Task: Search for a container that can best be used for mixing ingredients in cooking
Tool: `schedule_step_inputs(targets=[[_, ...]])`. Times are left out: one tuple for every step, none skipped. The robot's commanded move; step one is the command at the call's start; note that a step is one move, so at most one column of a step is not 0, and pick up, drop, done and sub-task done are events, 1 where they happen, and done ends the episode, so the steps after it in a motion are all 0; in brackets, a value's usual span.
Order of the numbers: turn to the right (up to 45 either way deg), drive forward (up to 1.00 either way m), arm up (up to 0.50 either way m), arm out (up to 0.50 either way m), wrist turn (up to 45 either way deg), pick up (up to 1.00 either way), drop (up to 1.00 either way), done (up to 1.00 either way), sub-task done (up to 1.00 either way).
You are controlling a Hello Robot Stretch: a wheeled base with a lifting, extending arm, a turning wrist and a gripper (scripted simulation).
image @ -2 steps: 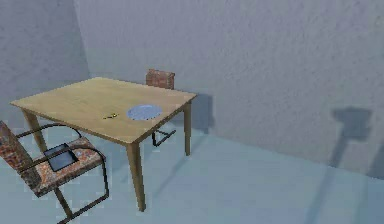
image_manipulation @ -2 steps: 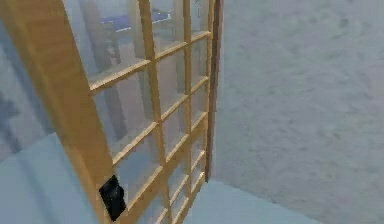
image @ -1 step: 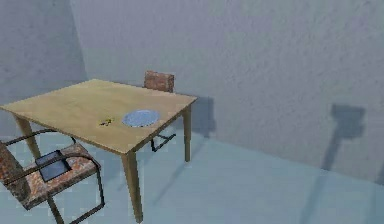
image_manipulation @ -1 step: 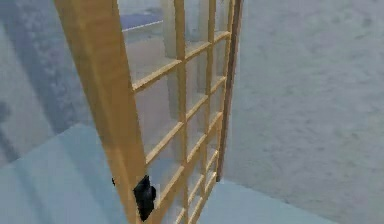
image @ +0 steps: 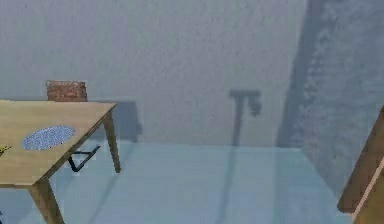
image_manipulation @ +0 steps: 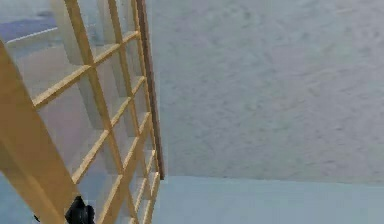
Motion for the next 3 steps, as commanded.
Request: schedule_step_inputs(targets=[[0.0,0.75,0.00,0.00,0.0,0.00,0.00,0.00,0.00],[45.0,0.00,0.00,0.00,0.0,0.00,0.00,0.00,0.00],[45.0,0.00,0.00,0.00,0.0,0.00,0.00,0.00,0.00]])
